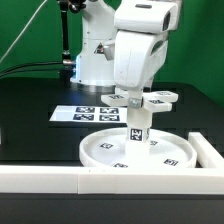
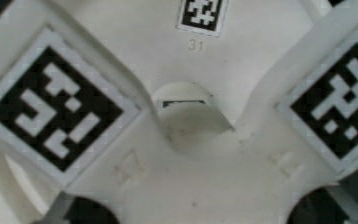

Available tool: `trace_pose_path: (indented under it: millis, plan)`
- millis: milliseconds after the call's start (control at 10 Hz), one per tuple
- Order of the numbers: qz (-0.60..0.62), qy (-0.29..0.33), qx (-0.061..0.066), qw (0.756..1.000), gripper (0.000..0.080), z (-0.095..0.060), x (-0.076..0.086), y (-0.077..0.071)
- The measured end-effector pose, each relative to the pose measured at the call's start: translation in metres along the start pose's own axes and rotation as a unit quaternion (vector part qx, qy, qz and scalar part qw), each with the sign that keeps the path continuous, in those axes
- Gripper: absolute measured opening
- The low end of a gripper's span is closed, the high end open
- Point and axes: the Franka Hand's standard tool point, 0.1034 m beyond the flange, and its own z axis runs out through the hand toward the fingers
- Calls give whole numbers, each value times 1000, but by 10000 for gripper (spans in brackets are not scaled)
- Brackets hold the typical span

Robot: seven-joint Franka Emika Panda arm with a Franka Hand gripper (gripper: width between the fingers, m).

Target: Assemble round table

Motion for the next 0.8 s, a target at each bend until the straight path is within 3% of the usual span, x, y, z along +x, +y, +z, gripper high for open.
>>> trace_pose_path:
  millis: [400, 800]
  plan:
    - [87, 1, 0, 996, 443, 0, 0, 0]
    - [364, 9, 20, 931, 443, 0, -2, -1]
